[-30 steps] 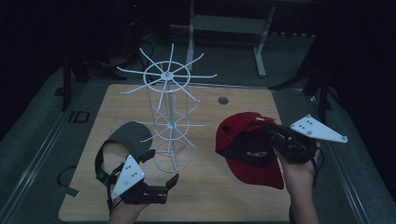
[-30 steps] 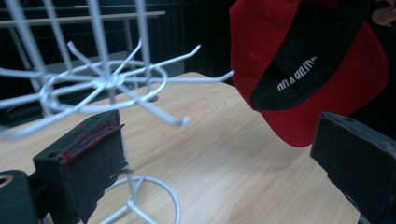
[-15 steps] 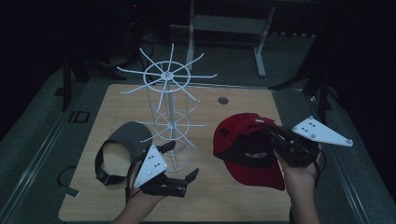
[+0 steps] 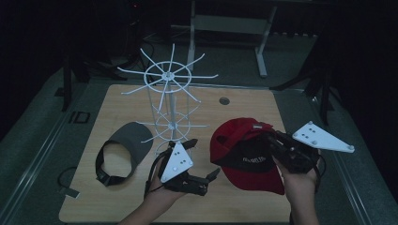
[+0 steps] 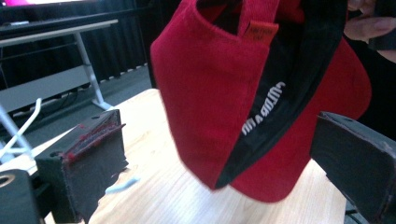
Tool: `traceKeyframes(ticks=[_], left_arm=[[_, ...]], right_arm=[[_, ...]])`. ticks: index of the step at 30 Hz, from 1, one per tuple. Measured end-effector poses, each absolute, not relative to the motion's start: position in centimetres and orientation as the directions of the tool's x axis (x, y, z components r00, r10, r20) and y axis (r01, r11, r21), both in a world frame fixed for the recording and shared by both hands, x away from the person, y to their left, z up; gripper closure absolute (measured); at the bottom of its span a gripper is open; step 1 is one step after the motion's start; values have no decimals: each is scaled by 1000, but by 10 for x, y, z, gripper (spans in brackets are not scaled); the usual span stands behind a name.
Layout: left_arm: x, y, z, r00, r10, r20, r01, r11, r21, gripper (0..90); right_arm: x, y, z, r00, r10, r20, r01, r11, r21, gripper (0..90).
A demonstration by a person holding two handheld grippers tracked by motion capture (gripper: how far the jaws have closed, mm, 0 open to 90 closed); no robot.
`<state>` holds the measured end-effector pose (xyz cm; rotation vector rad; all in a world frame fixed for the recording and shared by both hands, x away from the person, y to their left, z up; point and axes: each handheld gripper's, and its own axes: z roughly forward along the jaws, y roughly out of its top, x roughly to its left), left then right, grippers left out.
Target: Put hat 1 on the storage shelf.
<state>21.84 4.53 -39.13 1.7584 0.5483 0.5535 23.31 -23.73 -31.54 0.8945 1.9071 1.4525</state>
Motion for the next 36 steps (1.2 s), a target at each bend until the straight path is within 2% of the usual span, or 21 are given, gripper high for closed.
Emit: traceKeyframes(ticks=[10, 13, 15, 17, 18, 20, 28, 34, 36], left_arm=[[232, 24, -382, 787, 607, 112, 63, -260, 964, 69], [234, 20, -380, 784, 607, 129, 56, -276, 960, 144], [236, 17, -379, 783, 608, 131, 57, -280, 958, 161], [237, 15, -378, 781, 612, 129, 60, -279, 958, 246], [238, 13, -377, 778, 616, 127, 63, -277, 959, 259], [240, 11, -377, 771, 624, 125, 69, -277, 958, 385], [242, 8, -373, 736, 660, 150, 57, -281, 958, 716], [242, 4, -371, 736, 653, 178, 57, -321, 945, 872], [242, 4, -370, 729, 657, 193, 46, -329, 943, 892]], right_arm=[[224, -230, -316, -646, 762, -53, 146, 191, 971, 845], [223, -229, -316, -654, 755, -49, 145, 189, 971, 845], [222, -229, -317, -658, 751, -50, 144, 190, 971, 845], [222, -228, -319, -663, 748, -45, 145, 187, 972, 845], [221, -228, -320, -663, 747, -44, 147, 188, 971, 845], [221, -229, -321, -662, 749, -40, 150, 185, 971, 845], [221, -231, -326, -658, 752, -39, 160, 190, 969, 845], [221, -232, -331, -659, 751, -38, 167, 195, 966, 845], [220, -233, -334, -658, 752, -34, 172, 195, 966, 845]])
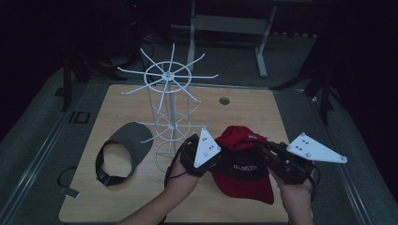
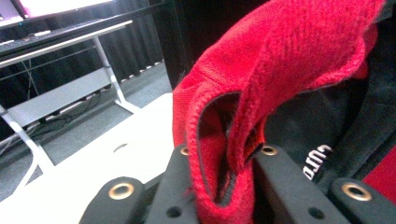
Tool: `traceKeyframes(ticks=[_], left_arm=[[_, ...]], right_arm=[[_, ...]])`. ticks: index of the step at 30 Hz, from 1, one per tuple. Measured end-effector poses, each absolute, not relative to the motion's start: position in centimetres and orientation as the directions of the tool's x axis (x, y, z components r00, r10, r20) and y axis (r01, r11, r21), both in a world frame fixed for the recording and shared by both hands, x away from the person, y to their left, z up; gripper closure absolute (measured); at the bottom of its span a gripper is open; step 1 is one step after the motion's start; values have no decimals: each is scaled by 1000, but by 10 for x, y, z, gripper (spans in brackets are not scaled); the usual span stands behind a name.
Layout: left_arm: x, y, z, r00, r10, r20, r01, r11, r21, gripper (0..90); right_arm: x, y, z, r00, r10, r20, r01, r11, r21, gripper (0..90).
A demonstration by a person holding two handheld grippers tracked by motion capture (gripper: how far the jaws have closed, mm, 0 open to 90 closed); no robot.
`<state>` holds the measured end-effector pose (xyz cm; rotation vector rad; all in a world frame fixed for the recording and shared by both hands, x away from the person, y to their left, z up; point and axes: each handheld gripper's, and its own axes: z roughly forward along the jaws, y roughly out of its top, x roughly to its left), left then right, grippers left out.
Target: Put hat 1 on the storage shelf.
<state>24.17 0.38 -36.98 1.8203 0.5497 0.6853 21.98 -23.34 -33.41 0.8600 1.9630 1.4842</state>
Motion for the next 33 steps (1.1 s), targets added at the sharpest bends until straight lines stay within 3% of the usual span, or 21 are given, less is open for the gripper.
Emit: traceKeyframes(ticks=[25, 28, 33], left_arm=[[238, -9, -349, 748, 625, 223, 12, -348, 937, 900], [234, -13, -349, 752, 615, 236, -7, -352, 936, 900], [233, -12, -347, 761, 610, 218, -12, -324, 946, 900]], right_arm=[[193, -247, -374, -697, 717, 6, 210, 196, 958, 802], [188, -250, -377, -707, 707, -2, 214, 218, 952, 753], [178, -256, -378, -746, 665, -15, 203, 249, 947, 582]])
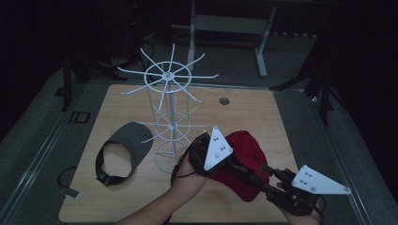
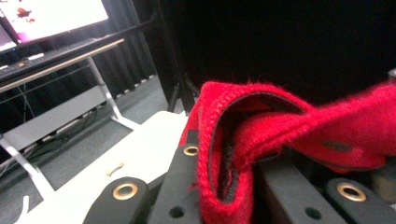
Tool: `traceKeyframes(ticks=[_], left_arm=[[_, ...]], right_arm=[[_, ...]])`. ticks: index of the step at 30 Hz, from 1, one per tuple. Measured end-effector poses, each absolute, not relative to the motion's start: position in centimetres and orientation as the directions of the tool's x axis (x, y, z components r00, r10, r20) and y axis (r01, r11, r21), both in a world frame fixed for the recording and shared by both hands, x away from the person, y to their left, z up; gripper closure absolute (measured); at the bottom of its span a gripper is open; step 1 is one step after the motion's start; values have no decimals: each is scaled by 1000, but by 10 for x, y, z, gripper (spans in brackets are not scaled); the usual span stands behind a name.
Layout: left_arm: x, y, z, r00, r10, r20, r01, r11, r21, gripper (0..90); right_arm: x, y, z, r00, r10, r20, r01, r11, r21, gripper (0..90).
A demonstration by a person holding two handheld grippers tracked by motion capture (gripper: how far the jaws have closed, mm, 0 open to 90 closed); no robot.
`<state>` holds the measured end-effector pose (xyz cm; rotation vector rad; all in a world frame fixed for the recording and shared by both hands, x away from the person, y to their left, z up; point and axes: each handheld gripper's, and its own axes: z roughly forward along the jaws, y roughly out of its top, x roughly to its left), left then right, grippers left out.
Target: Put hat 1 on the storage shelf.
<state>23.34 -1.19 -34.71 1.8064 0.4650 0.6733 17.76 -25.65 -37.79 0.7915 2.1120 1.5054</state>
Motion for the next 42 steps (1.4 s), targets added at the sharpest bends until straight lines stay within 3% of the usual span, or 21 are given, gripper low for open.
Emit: traceKeyframes(ticks=[4, 9, 13, 18, 29, 34, 40, 42], left_arm=[[233, -8, -348, 771, 600, 212, -24, -305, 952, 900], [236, 0, -352, 786, 588, 192, -19, -288, 958, 900], [234, 4, -353, 819, 540, 195, -46, -277, 960, 900], [233, 18, -354, 895, 406, 185, -76, -268, 960, 899], [227, 23, -357, 951, 261, 169, -85, -304, 949, 898], [229, 23, -355, 954, 248, 171, -90, -308, 947, 897], [234, 24, -353, 960, 242, 141, -68, -287, 955, 896], [236, 25, -353, 960, 243, 140, -66, -289, 955, 896]], right_arm=[[170, -264, -378, -779, 626, -31, 176, 265, 948, 480], [162, -275, -370, -793, 609, -14, 150, 216, 965, 471], [164, -282, -364, -794, 607, -7, 131, 183, 974, 470], [180, -280, -356, -781, 621, -64, 105, 231, 967, 470], [197, -252, -351, -865, 486, -126, 53, 338, 940, 533], [200, -247, -351, -877, 457, -148, 35, 368, 929, 653], [204, -247, -348, -881, 443, -165, 15, 375, 927, 731], [204, -246, -346, -883, 434, -176, 5, 384, 923, 800]])
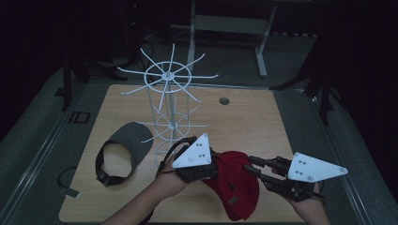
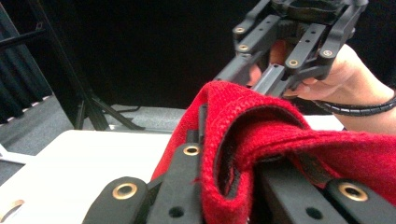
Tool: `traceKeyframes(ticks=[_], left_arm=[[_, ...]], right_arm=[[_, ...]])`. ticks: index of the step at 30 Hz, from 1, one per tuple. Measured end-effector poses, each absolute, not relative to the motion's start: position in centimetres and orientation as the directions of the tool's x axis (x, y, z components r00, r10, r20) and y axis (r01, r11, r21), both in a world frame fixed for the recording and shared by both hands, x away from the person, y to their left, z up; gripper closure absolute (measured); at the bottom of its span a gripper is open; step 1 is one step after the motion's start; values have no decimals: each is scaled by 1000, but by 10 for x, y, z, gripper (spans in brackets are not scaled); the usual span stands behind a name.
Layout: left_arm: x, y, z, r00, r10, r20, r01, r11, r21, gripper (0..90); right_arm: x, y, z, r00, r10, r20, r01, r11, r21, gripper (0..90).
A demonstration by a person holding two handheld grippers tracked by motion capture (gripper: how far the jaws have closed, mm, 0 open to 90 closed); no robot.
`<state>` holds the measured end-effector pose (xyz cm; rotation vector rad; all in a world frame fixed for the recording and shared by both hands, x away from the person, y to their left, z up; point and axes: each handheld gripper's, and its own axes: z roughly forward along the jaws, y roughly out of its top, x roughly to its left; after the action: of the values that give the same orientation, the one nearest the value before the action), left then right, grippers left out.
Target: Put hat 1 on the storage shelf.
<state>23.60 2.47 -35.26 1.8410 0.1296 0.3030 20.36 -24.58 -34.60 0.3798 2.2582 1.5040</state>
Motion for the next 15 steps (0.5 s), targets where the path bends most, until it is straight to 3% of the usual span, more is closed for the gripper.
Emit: traceKeyframes(ticks=[3, 6, 15], left_arm=[[236, 25, -353, 960, 241, 142, -69, -286, 956, 895], [236, 26, -354, 959, 242, 147, -76, -281, 957, 893], [238, 30, -358, 958, 246, 146, -70, -292, 954, 856]], right_arm=[[203, -245, -344, -889, 421, -182, 1, 400, 917, 879], [201, -244, -344, -884, 427, -192, -4, 404, 915, 888], [198, -256, -335, -883, 454, -121, 10, 275, 961, 892]])
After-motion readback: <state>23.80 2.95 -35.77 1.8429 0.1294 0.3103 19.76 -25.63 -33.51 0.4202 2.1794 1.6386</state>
